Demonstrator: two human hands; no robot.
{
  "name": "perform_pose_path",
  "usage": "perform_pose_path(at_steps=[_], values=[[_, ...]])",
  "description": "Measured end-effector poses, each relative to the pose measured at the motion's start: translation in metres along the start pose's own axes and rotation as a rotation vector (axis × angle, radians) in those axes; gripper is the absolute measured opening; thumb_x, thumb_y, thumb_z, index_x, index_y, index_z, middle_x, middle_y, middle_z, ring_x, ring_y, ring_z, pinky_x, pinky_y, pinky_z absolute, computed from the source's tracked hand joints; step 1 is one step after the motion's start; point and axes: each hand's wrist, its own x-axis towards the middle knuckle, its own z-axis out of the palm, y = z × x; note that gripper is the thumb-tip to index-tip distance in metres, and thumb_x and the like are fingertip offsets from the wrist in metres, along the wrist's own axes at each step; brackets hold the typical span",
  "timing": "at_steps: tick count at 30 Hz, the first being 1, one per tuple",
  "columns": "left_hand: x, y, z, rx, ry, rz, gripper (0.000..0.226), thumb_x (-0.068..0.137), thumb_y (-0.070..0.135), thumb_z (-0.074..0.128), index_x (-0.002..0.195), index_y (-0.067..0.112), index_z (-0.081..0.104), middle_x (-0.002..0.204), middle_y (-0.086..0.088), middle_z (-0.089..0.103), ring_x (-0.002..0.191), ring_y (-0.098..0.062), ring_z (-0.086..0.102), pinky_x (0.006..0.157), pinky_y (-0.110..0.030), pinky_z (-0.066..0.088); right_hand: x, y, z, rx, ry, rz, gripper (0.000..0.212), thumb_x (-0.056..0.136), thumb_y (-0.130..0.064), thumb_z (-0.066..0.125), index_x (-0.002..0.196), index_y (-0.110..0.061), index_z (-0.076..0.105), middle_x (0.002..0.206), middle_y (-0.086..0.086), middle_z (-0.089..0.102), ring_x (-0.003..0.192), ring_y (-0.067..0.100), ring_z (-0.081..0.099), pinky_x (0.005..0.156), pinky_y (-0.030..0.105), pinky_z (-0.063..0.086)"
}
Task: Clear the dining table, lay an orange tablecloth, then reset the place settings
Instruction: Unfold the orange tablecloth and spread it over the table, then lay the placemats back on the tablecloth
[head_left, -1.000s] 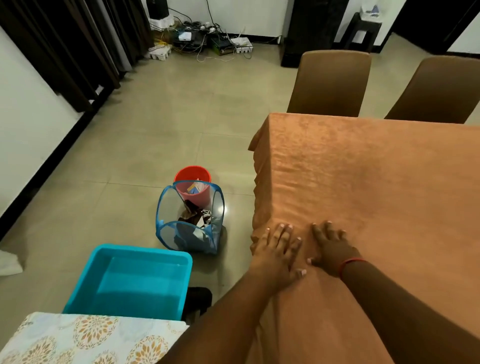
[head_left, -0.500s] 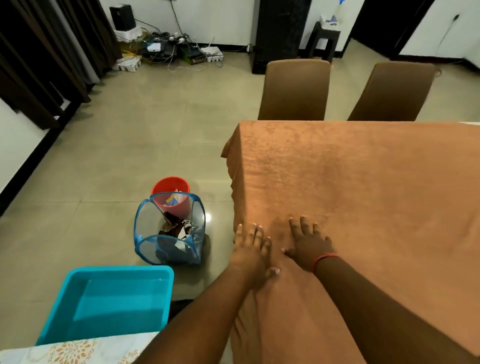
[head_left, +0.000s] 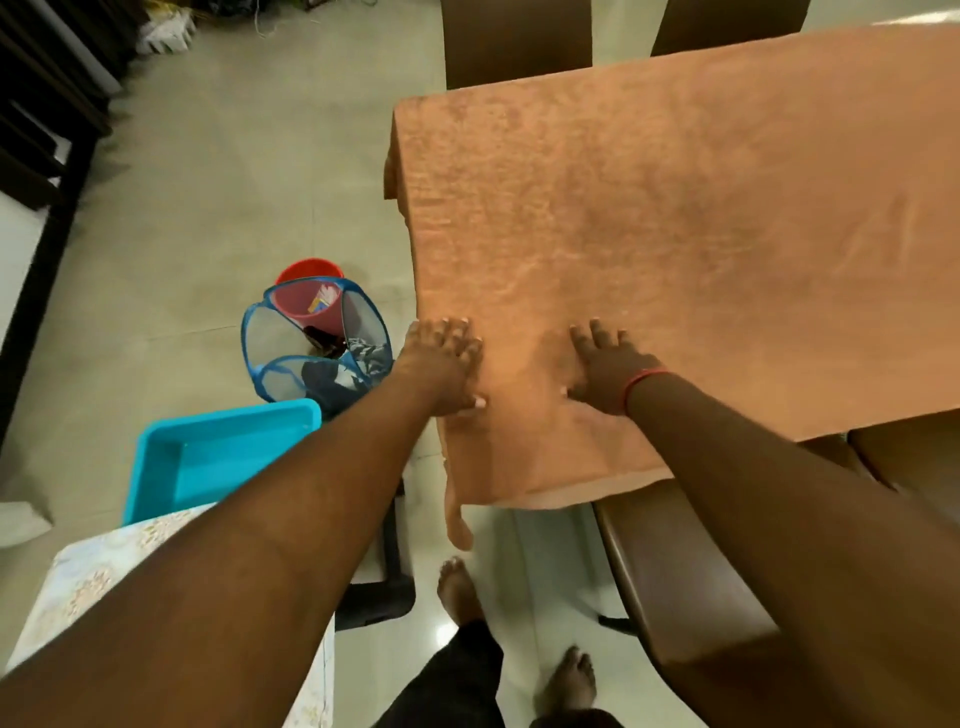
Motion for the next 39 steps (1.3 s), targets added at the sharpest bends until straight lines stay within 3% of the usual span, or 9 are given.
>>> perform_pose_path(at_steps=[5, 10, 16, 21, 27, 33, 39], values=[[-0.04, 0.035, -0.042, 0.001, 0.15, -0.055, 0.089, 0.093, 0.076, 0.021, 0.16, 0.022, -0.001, 0.168, -0.009, -0.007, 0.155, -0.031, -0.004, 0.12, -0.061, 0.001, -0.053, 0.032, -0.027, -0.06, 0.192, 0.006, 0.089, 0.092, -0.067, 0.043, 0.156, -0.031, -0.006, 0.165, 0.0, -0.015, 0.151, 0.036, 0.0, 0.115, 0.063, 0.02], [-0.091, 0.059, -0.107, -0.046, 0.424, -0.154, 0.086, 0.093, 0.076, 0.012, 0.16, 0.024, -0.003, 0.168, -0.007, -0.009, 0.154, -0.03, -0.009, 0.119, -0.061, -0.003, -0.108, 0.038, -0.082, -0.072, 0.431, -0.039, 0.09, 0.089, -0.076, 0.031, 0.156, -0.03, -0.009, 0.164, 0.001, -0.016, 0.152, 0.035, -0.003, 0.117, 0.062, 0.012], [-0.172, 0.049, -0.142, -0.075, 0.695, -0.349, 0.088, 0.09, 0.077, 0.005, 0.159, 0.024, -0.003, 0.168, -0.007, -0.011, 0.154, -0.03, -0.011, 0.119, -0.063, -0.004, -0.169, -0.001, -0.138, -0.08, 0.731, -0.213, 0.087, 0.088, -0.077, 0.018, 0.155, -0.028, -0.009, 0.165, 0.003, -0.012, 0.152, 0.034, -0.004, 0.118, 0.062, 0.01], [-0.243, 0.015, -0.136, -0.085, 0.731, -0.478, 0.087, 0.09, 0.076, 0.008, 0.159, 0.026, -0.003, 0.167, -0.007, -0.015, 0.153, -0.03, -0.015, 0.119, -0.064, -0.004, -0.197, -0.05, -0.155, -0.124, 0.866, -0.345, 0.089, 0.087, -0.077, 0.013, 0.156, -0.025, -0.006, 0.165, 0.005, -0.014, 0.152, 0.035, 0.001, 0.116, 0.063, 0.016], [-0.335, -0.032, -0.061, -0.117, 0.675, -0.666, 0.085, 0.093, 0.073, 0.02, 0.16, 0.024, 0.003, 0.168, -0.008, -0.008, 0.154, -0.03, -0.008, 0.119, -0.064, 0.0, -0.204, -0.14, -0.125, -0.149, 0.839, -0.499, 0.093, 0.083, -0.082, 0.005, 0.156, -0.025, 0.003, 0.166, 0.007, 0.0, 0.15, 0.038, 0.01, 0.111, 0.067, 0.02], [-0.419, -0.077, 0.066, -0.229, 0.51, -0.826, 0.085, 0.093, 0.076, 0.011, 0.16, 0.025, 0.002, 0.168, -0.007, -0.007, 0.155, -0.029, -0.008, 0.12, -0.063, -0.001, -0.199, -0.24, -0.043, -0.183, 0.671, -0.559, 0.09, 0.085, -0.08, 0.013, 0.157, -0.028, -0.001, 0.166, 0.004, -0.005, 0.151, 0.036, 0.005, 0.115, 0.063, 0.016], [-0.494, -0.125, 0.204, -0.402, 0.272, -0.913, 0.086, 0.091, 0.076, 0.006, 0.16, 0.025, -0.004, 0.168, -0.005, -0.012, 0.154, -0.028, -0.011, 0.119, -0.062, -0.004, -0.192, -0.328, 0.054, -0.165, 0.416, -0.529, 0.095, 0.075, -0.085, -0.001, 0.154, -0.033, -0.01, 0.166, 0.002, -0.007, 0.152, 0.033, 0.005, 0.117, 0.062, 0.017]])
